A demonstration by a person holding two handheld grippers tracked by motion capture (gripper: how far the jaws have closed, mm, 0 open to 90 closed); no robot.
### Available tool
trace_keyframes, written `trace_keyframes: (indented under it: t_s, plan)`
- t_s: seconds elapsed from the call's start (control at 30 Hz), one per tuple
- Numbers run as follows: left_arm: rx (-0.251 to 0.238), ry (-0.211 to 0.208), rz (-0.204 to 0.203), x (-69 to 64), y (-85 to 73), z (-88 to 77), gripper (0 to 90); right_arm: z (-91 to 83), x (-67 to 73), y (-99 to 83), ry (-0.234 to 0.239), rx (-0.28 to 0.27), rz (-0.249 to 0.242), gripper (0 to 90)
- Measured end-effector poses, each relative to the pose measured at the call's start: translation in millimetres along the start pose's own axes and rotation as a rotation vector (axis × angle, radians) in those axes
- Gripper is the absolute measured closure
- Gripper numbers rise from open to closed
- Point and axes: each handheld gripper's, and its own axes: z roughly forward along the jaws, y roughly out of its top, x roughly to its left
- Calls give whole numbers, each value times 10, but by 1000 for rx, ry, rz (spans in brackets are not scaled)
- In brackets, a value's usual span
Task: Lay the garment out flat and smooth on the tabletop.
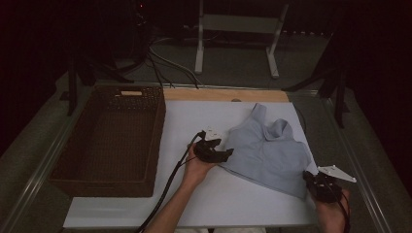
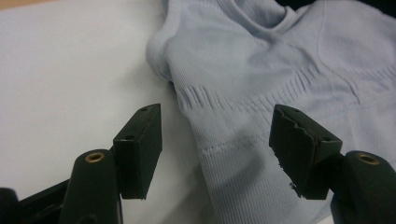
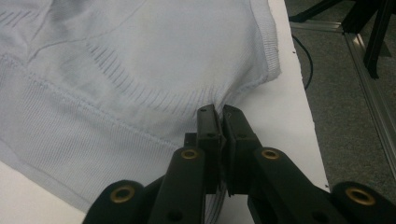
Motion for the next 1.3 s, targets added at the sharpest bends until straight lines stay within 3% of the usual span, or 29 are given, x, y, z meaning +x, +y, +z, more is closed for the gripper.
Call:
trace_keyframes:
  t_s: [0.1,0.2,0.3,0.33,0.37,0.43,0.53,0.83,1.3]
  plan:
    - [27,-4,-2,4,5,50,373,-5,13,4,4,-4,-2,872]
    - [70,27,4,-23,10,124,369,-4,22,4,9,-5,-7,872]
    - [94,7,-8,-24,18,173,373,-4,24,5,12,-7,-6,872]
    - [103,-19,-15,-14,20,183,415,-5,25,5,13,-8,-6,871]
    - [111,-44,-18,-11,22,186,513,-5,27,6,15,-9,-5,871]
    - [115,-47,-17,-20,37,162,720,-6,31,6,18,-12,-9,871]
    - [114,-59,-11,-26,69,108,832,-9,33,8,27,-18,-7,871]
    - [126,-50,9,-8,93,5,847,-4,76,25,38,-29,-12,872]
    - [107,-26,-8,105,26,-226,852,32,252,63,82,-40,-54,871]
